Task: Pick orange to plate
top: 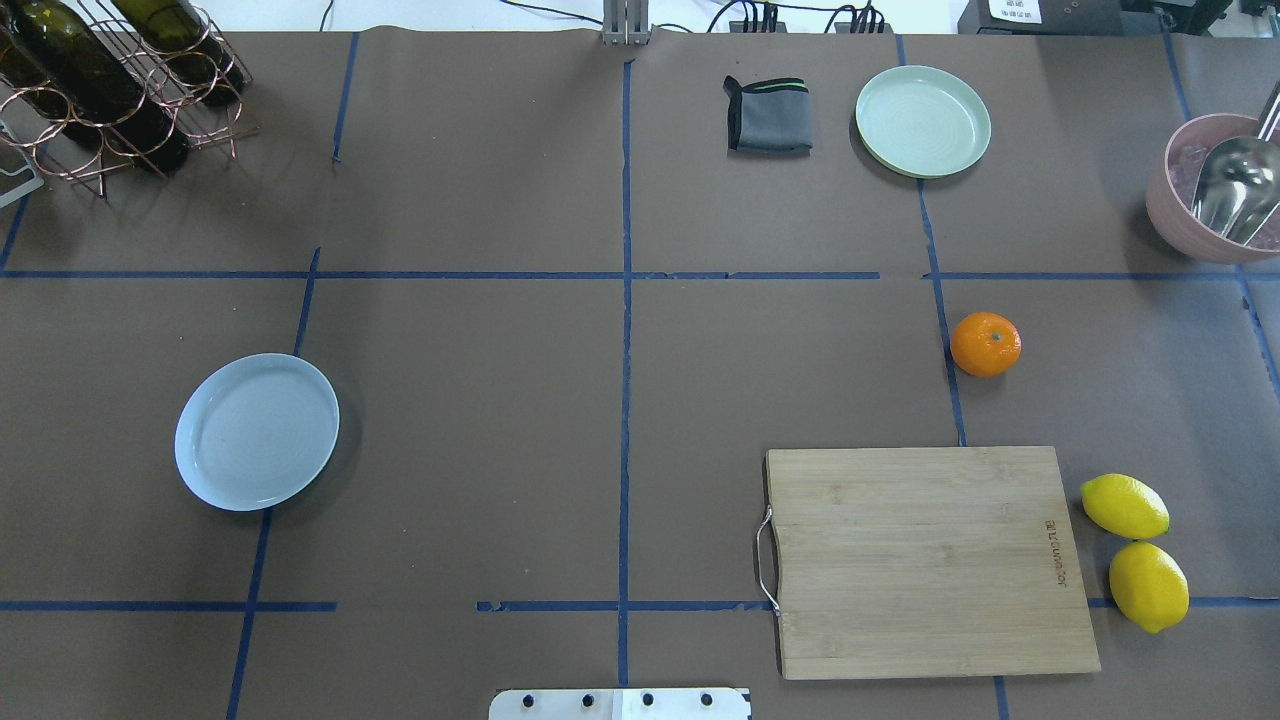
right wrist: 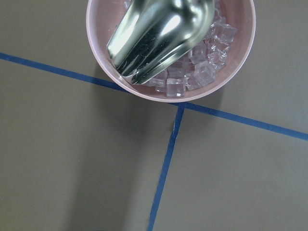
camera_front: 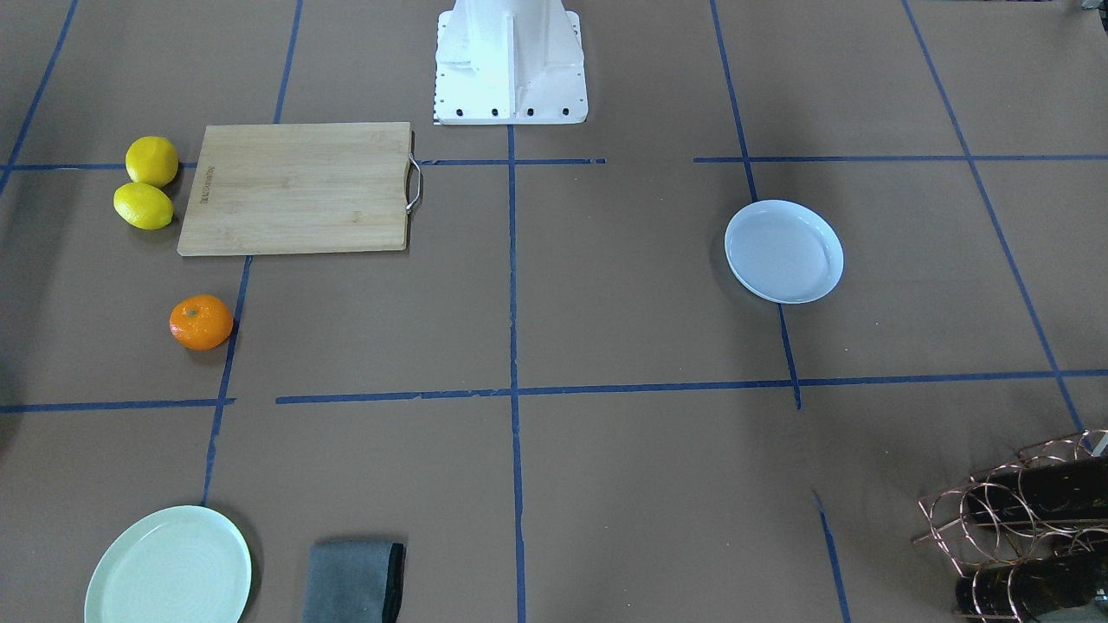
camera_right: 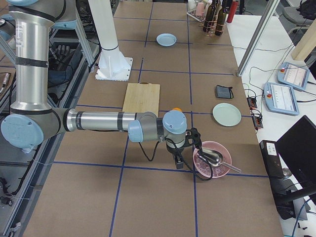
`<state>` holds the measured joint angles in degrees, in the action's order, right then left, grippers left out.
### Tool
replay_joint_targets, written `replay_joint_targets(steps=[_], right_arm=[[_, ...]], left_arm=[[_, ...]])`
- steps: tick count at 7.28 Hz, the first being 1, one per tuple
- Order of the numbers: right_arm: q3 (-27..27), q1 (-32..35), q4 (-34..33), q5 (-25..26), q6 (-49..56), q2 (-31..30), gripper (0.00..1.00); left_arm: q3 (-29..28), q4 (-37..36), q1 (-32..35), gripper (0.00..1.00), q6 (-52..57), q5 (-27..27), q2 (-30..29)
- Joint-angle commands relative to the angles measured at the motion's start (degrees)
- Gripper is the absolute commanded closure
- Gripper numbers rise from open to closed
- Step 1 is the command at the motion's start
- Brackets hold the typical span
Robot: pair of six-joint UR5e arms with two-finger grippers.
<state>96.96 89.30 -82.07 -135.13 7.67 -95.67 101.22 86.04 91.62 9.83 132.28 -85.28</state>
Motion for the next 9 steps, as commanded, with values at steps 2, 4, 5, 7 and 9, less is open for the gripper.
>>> replay_joint_targets(steps=[2,4,5,7,9], right_arm=[[0.1,0.0,0.8,-0.7,0.0,-0.2,0.0],[0.1,-0.1,1.6,-0.8,0.0,-0.1,0.0],[0.1,0.0,1.7,-0.8,-0.1,-0.1,0.0],[0.1,0.0,1.7,-1.0,-0.1,-0.2,0.0],[0.1,0.0,1.6,-0.9,-0.1,-0.2,0.0]], left_arm=[[-0.5,0.1,-0.4,0.0,0.1,0.2,-0.1],[2.8,2.1,-1.1,0.0,0.1,-0.1,-0.1],[2.9,6.8,-2.5,0.0,0.0,-0.6,-0.9],[-0.2,24.7,-2.5,0.0,-0.6,-0.5,-2.4],[-4.6,43.9,-2.7,0.0,-0.3,0.2,-1.3]])
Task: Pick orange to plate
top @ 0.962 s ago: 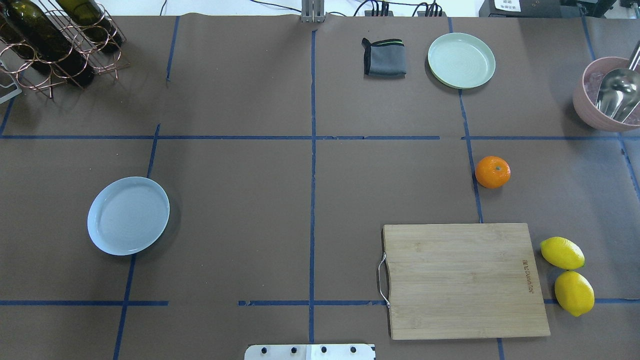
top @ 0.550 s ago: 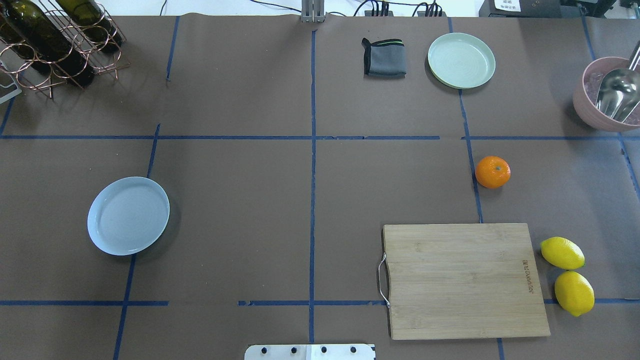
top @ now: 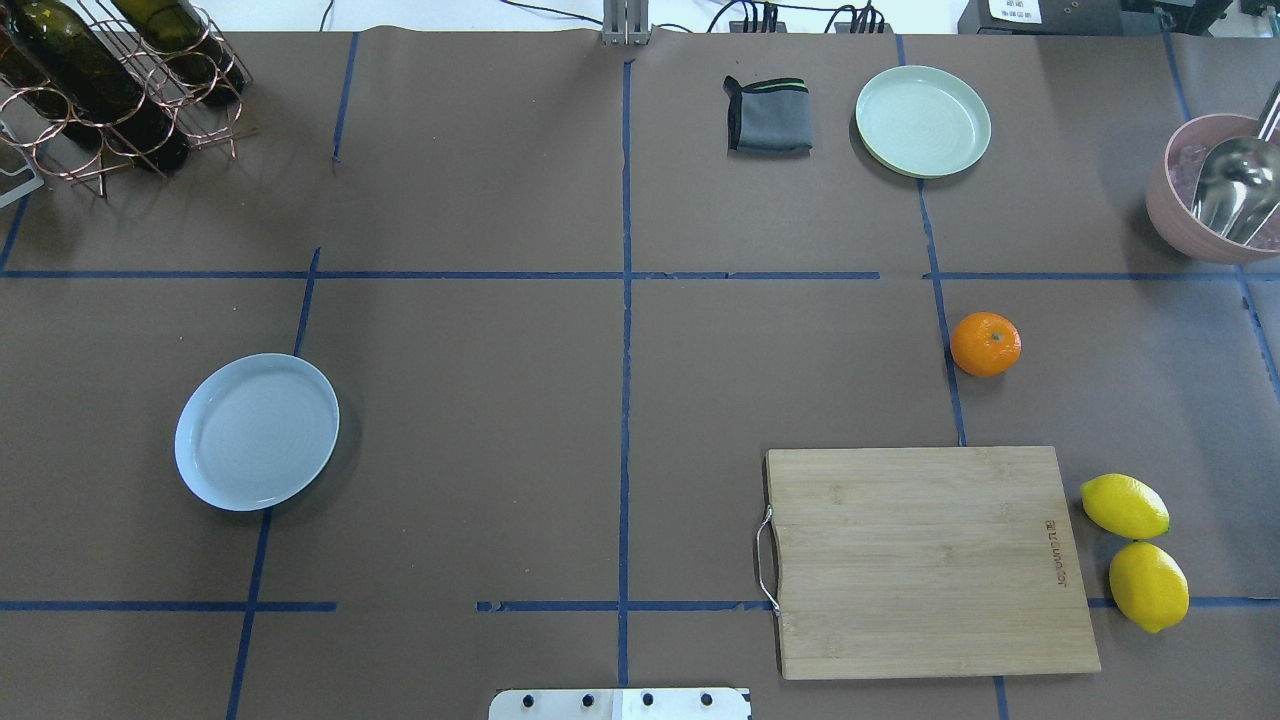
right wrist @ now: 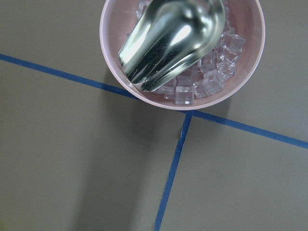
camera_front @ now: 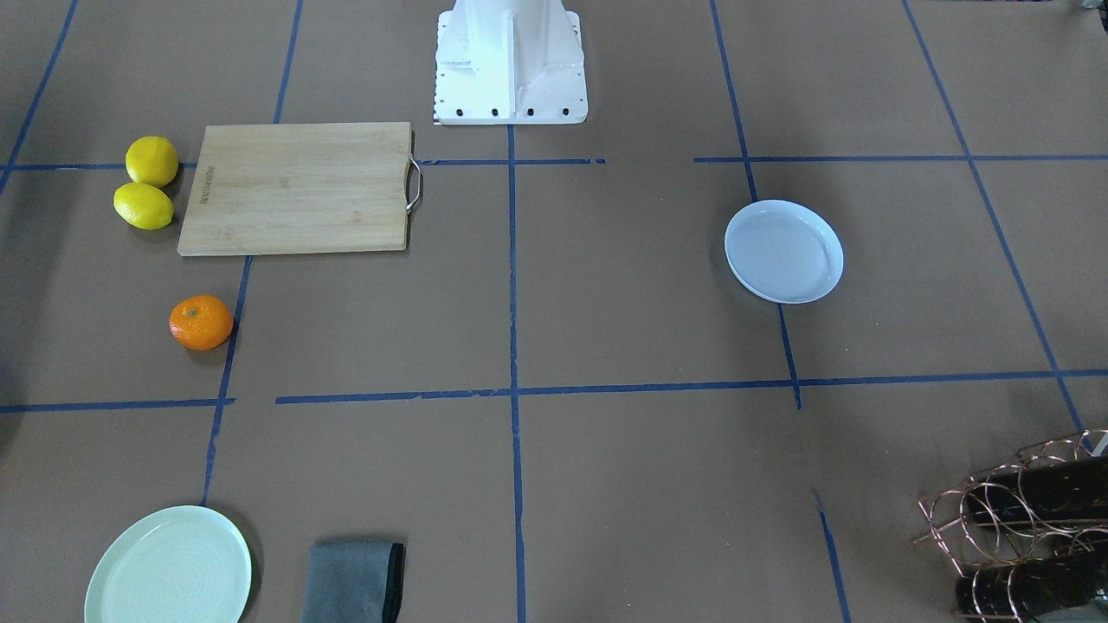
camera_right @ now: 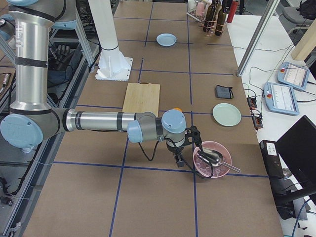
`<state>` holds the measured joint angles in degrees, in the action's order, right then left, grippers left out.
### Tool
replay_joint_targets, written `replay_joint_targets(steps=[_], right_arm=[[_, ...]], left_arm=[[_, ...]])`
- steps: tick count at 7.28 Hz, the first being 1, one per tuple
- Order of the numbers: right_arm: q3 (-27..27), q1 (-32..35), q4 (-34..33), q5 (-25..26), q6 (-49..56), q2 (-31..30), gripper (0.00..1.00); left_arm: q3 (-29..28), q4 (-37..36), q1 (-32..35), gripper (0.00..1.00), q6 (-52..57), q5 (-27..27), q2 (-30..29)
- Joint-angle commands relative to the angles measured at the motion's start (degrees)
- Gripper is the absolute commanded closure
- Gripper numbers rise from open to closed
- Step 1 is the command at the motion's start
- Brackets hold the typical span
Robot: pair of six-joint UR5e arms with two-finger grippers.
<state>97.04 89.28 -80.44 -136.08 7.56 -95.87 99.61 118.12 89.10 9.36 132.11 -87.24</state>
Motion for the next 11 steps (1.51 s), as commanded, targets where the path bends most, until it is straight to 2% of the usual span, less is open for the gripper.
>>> replay_joint_targets(steps=[1,2,4,5,6,7,8,9,11], right_arm=[[-0.2,0.0,-0.1,-0.1,0.0,0.0,0.0],[-0.2,0.0,-0.1,-0.1,0.0,0.0,0.0],[-0.4,0.0,0.0,-0.1,0.0,-0.2,0.0],[-0.4,0.0,-0.1,-0.1,0.0,-0.4,0.0],[-0.4,0.0,-0.1,-0.1,0.0,-0.5,0.0],[-0.2,0.0,-0.1,-0.1,-0.1,-0.9,0.0],[-0.2,0.0,-0.1,-0.1,-0.1,-1.1,0.0],[-0.1,0.0,-0.1,-0.1,-0.1,-1.1,0.0],[0.0,0.0,-0.1,-0.1,-0.1,-1.2,0.0]], left_arm=[[-6.6,21.4,-1.0,0.0,0.5,3.7,1.0],[-7.2,24.0,-5.6,0.0,-2.4,6.1,1.2],[-7.0,27.1,-16.1,0.0,-23.0,5.6,2.2],[-6.6,27.9,-20.5,0.0,-32.9,0.0,2.4],[-6.3,30.9,-26.5,0.02,-42.8,-8.2,3.0],[-6.3,32.6,-33.0,0.18,-54.3,-14.5,3.2],[-6.1,33.8,-38.5,0.28,-62.4,-19.4,3.1],[-5.7,34.0,-43.2,0.28,-67.3,-24.0,3.1],[-5.2,34.1,-47.3,0.27,-69.7,-26.9,3.3]])
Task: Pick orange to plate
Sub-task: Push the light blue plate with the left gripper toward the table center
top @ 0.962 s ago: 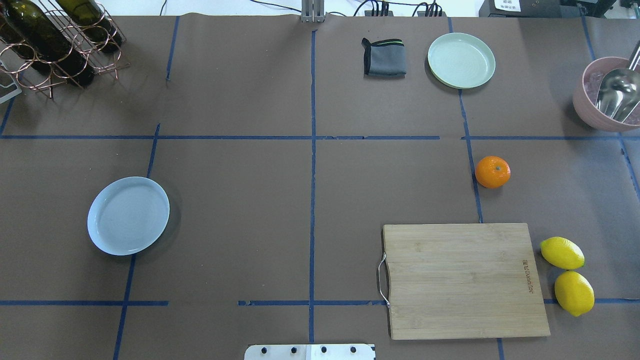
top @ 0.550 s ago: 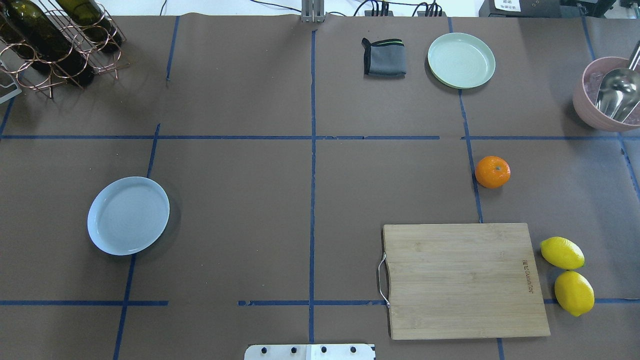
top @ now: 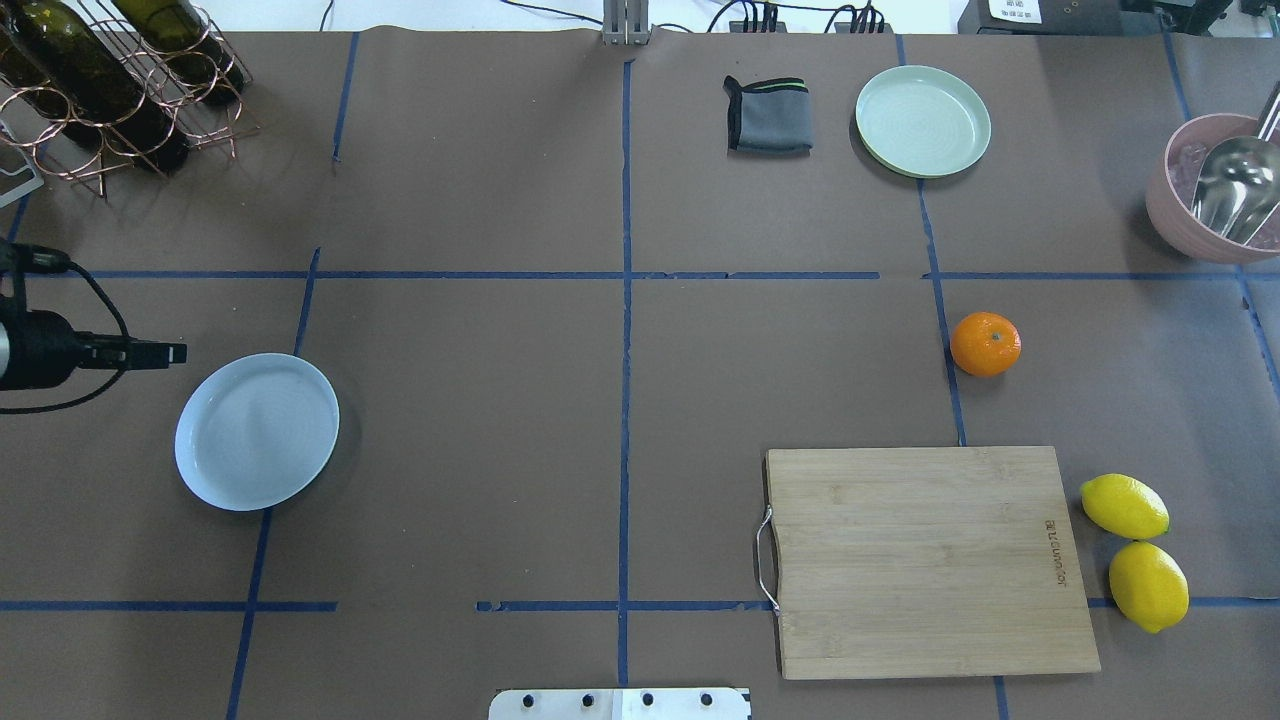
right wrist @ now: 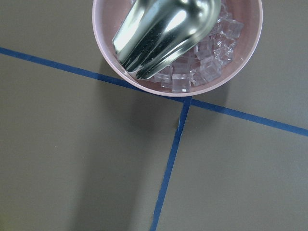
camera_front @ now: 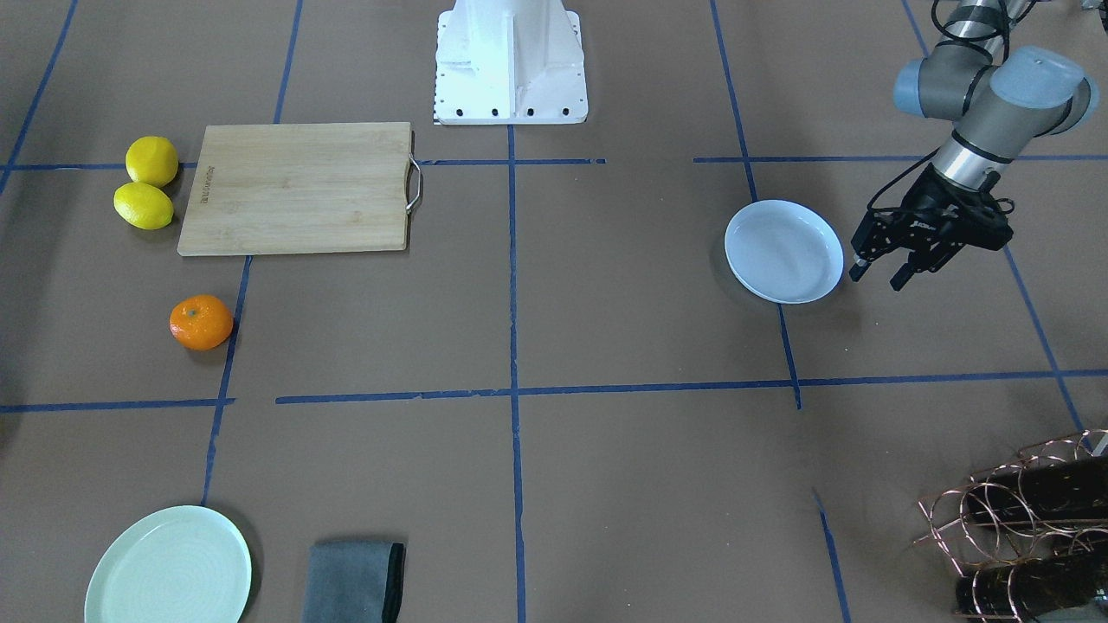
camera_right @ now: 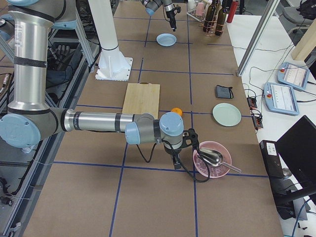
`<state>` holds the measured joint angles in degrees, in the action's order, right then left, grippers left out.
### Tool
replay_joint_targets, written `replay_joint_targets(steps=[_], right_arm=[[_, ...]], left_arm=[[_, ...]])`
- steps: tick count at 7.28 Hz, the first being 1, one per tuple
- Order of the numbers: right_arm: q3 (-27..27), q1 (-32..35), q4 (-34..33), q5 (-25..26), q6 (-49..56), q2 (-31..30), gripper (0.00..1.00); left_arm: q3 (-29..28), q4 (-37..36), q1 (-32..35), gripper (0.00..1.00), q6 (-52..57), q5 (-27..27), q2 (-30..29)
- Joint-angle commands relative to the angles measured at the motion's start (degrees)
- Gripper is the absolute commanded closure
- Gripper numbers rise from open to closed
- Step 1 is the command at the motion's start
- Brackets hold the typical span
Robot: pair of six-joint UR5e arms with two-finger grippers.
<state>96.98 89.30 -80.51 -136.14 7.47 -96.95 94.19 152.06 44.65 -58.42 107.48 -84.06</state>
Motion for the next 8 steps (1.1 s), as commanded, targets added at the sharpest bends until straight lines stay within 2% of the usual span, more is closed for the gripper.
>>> replay_joint_targets(steps=[1,2,4,5,7,8], right_arm=[[0.1,0.0,0.0,0.0,-0.1,-0.1,0.0],[0.2,0.0,0.0,0.0,-0.1,-0.1,0.0],[0.1,0.0,0.0,0.0,-0.3,-0.1,0.0],[0.1,0.0,0.0,0.0,-0.3,-0.1,0.0],[0.1,0.0,0.0,0.0,-0.3,-0.1,0.0],[0.0,0.0,0.0,0.0,-0.3,-0.1,0.0]], left_arm=[[0.1,0.1,-3.9,0.27,-2.0,-3.6,0.2],[0.0,0.1,-4.5,0.3,-2.0,-3.8,0.2],[0.0,0.1,-6.1,0.55,-1.8,-3.9,0.2],[0.0,0.1,-6.2,0.63,-1.8,-3.9,0.2],[0.2,0.1,-6.3,1.0,-1.4,-3.9,0.2],[1.2,0.0,-6.3,1.0,-1.3,-3.8,0.1]])
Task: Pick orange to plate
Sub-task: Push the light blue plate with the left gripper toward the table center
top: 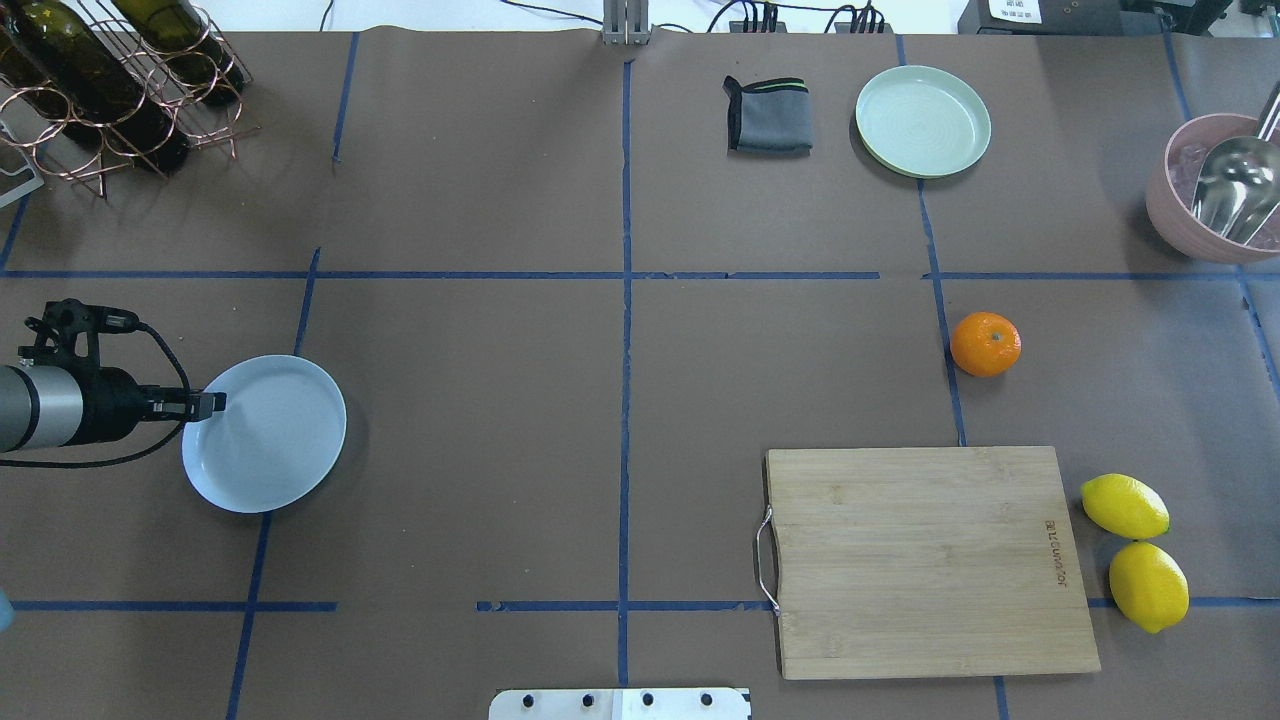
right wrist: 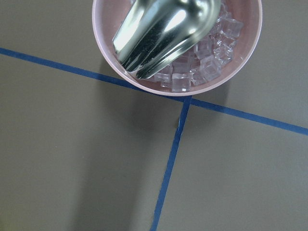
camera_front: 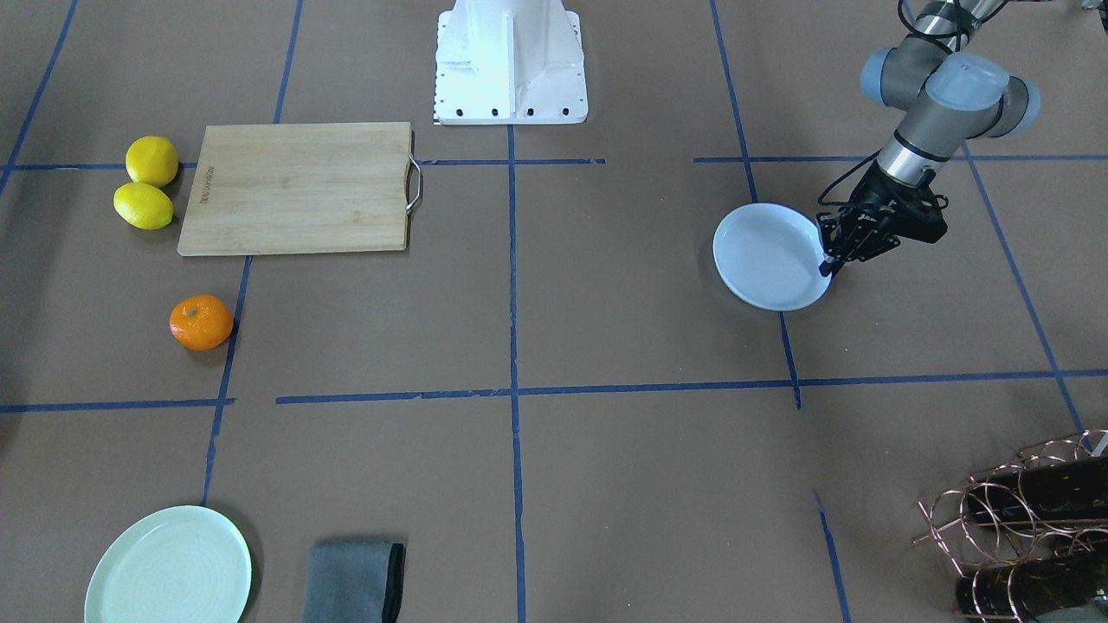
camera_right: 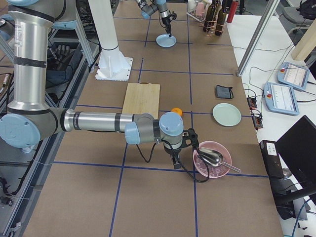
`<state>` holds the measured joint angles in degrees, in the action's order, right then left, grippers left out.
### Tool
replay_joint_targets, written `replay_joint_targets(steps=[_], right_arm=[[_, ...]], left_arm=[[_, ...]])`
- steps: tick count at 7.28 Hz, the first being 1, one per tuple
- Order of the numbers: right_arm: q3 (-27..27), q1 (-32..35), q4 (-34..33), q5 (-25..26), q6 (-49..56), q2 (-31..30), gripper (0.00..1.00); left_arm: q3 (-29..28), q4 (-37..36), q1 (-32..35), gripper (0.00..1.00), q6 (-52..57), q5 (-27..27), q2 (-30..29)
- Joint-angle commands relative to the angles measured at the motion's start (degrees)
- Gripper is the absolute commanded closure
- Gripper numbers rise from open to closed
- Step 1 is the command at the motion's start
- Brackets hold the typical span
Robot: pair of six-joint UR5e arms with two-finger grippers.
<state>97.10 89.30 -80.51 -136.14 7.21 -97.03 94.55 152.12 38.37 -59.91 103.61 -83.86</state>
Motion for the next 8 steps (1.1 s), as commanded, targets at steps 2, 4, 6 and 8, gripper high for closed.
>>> replay_joint_targets(steps=[2,4,6,8], right_arm=[[0.0,0.0,0.0,0.0,0.0,0.0,0.0],[0.0,0.0,0.0,0.0,0.0,0.0,0.0],[0.0,0.0,0.0,0.0,0.0,0.1,0.0],[0.1,0.0,0.0,0.0,0.0,0.1,0.0]], left_arm=[[5.4,-1.0,0.1,1.0,0.3,0.9,-0.9],[5.2,-11.7,0.2,1.0,-0.5,0.8,-12.4],[-0.5,-24.4,0.0,1.0,-1.1,0.4,-28.7],[-9.1,-24.5,-4.9,1.0,-9.7,0.1,-38.8]])
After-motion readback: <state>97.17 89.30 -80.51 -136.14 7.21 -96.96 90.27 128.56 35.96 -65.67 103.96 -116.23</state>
